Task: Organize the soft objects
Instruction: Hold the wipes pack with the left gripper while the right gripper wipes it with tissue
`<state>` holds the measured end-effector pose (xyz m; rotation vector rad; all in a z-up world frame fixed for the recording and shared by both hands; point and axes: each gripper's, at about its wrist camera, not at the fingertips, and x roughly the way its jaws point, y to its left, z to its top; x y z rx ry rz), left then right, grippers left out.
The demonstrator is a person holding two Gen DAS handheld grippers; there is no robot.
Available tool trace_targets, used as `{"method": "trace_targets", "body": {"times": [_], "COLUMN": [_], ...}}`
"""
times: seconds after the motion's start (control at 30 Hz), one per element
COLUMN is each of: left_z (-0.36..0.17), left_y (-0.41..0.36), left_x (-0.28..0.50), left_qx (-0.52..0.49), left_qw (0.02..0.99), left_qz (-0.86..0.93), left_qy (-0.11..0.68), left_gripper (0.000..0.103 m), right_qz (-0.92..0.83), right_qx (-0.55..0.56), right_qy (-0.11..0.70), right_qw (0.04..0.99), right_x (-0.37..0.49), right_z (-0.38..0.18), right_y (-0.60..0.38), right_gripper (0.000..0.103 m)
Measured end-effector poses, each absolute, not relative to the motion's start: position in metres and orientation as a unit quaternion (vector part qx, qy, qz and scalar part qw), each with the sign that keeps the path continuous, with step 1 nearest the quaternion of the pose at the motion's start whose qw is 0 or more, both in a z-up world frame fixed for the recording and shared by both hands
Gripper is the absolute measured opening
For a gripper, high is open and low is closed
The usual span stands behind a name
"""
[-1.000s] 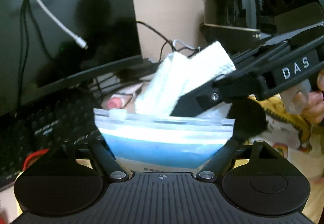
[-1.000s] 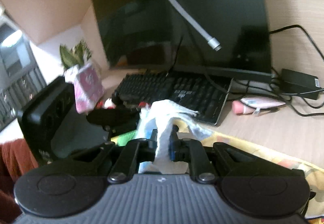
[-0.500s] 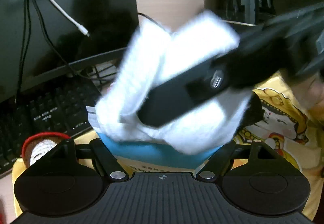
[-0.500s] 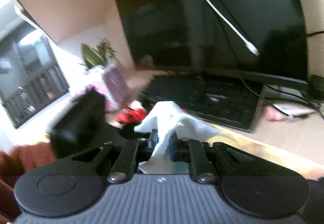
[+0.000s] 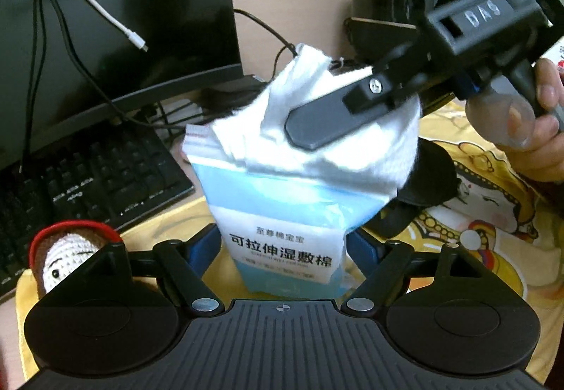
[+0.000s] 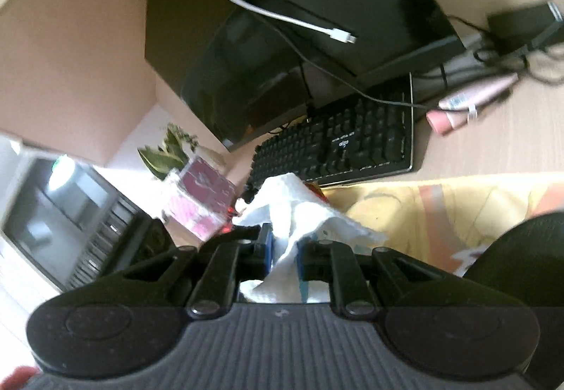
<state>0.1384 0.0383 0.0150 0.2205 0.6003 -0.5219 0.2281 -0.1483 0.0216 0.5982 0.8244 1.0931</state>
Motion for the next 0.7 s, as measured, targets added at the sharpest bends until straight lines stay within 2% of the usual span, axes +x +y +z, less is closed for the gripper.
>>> {"method": "trace_targets", "body": {"times": [0.1, 0.23, 0.4, 0.53, 0.7], "left_z": [0.015, 0.02, 0.023, 0.021, 0.022], "left_y": [0.041, 0.043, 0.045, 0.046, 0.049], "left_x": [0.14, 0.135, 0.133, 0.133, 0.128], "left_qx": [0.108, 0.103, 0.1, 0.102, 0.103], "left_qw": [0.917, 0.92, 0.92, 0.917, 0.917], "left_qz": [-0.253, -0.252, -0.254, -0.255, -0.253], "left_qy": [0.289, 0.281, 0.281, 0.288, 0.291], "left_gripper": [0.085, 0.087, 0.092, 0.092, 0.093], "right_qz": [0.514, 0.495, 0.493, 0.481, 0.446], "right_qx": [0.268, 0.187, 0.164, 0.175, 0.135], "right_qy": [0.356, 0.32, 0.365, 0.377, 0.397], "right_qw": [0.733, 0.786, 0.773, 0.772, 0.791], "right_x": [0.225, 0.213, 0.216, 0.224, 0.231], "right_z": [0.033, 0.048, 0.026, 0.018, 0.005], "right_y": [-0.144, -0.133, -0.12, -0.122, -0.12], "right_gripper": [0.015, 0.015, 0.016, 0.016, 0.016]}}
